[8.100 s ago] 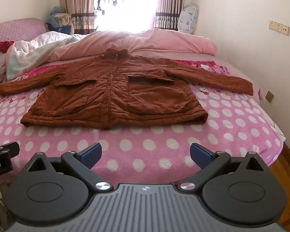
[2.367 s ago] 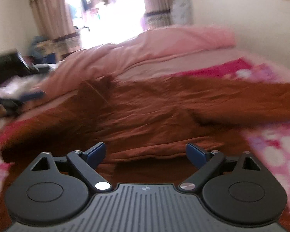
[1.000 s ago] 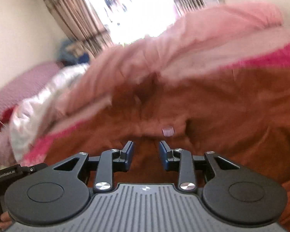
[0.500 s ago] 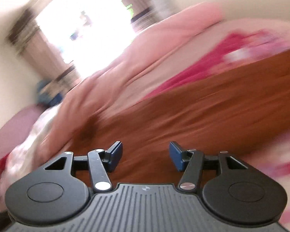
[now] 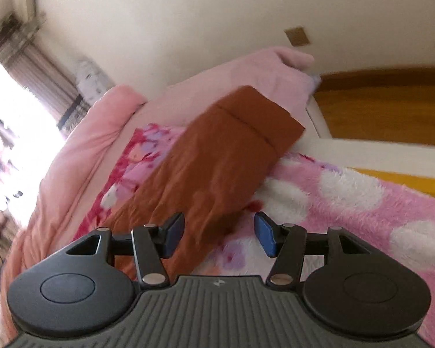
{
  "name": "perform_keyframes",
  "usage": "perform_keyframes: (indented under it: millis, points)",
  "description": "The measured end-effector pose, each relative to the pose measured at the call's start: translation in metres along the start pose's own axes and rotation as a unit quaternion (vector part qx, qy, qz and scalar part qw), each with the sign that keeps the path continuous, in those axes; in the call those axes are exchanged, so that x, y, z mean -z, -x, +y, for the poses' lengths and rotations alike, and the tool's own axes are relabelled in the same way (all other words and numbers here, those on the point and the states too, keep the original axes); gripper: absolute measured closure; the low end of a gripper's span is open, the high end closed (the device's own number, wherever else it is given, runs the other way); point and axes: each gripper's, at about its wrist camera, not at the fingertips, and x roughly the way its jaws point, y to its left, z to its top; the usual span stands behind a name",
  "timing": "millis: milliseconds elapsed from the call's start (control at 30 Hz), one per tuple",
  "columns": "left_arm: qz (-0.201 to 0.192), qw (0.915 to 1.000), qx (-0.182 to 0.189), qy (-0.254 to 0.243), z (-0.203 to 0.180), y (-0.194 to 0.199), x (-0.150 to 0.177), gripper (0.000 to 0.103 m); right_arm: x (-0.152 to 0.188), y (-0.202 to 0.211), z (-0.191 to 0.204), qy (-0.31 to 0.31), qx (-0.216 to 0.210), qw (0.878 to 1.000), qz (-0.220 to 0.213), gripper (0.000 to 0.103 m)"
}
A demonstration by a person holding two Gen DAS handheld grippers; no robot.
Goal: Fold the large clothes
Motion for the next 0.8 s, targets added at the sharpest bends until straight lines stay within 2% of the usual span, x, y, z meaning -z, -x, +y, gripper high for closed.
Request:
perform_keyframes:
  millis: [200, 300, 333, 433, 467, 533, 633, 733, 800]
  points:
    - [0.002, 0.9999, -0.009, -0.013, -0.002, -0.001, 0.0, 0.043, -0.011, -0.018, -0.02, -0.095, -0.033, 0.994, -0.04, 0.037]
    - [0.002, 0.9999, -0.011, -0.011, -0.001, -0.002, -0.001, 0.043, -0.016, -0.021, -0.021, -0.107, -0.036, 0.992, -0.048, 0.038]
    - [0.002, 0.9999, -0.011, -0.01, -0.001, -0.002, -0.002, 0.043, -0.018, -0.023, -0.019, -0.099, -0.03, 0.993, -0.048, 0.043]
    - [-0.001, 0.9999, -0.007, -0.007, -0.001, 0.0, -0.002, 0.043, -0.018, -0.021, -0.008, -0.06, 0.0, 0.997, -0.047, 0.08]
    - [-0.002, 1.0, -0.005, -0.006, 0.0, 0.002, -0.002, 0.043, -0.018, -0.017, -0.003, -0.051, 0.004, 0.997, -0.052, 0.087]
    - [-0.004, 1.0, -0.001, -0.003, 0.003, 0.006, -0.002, 0.043, -0.019, -0.005, 0.012, -0.024, -0.001, 0.997, -0.075, 0.093]
    - [-0.009, 0.9999, 0.004, 0.0, 0.009, 0.012, -0.003, 0.043, -0.015, 0.021, 0.053, 0.037, -0.025, 0.994, -0.098, 0.094]
    - [-0.013, 0.9999, 0.004, 0.009, 0.015, 0.017, -0.004, 0.043, -0.002, 0.048, 0.107, 0.091, -0.081, 0.987, -0.104, 0.094]
    - [-0.018, 0.9996, 0.011, 0.021, 0.019, 0.021, -0.005, 0.043, 0.016, 0.067, 0.152, 0.127, -0.133, 0.978, -0.099, 0.094]
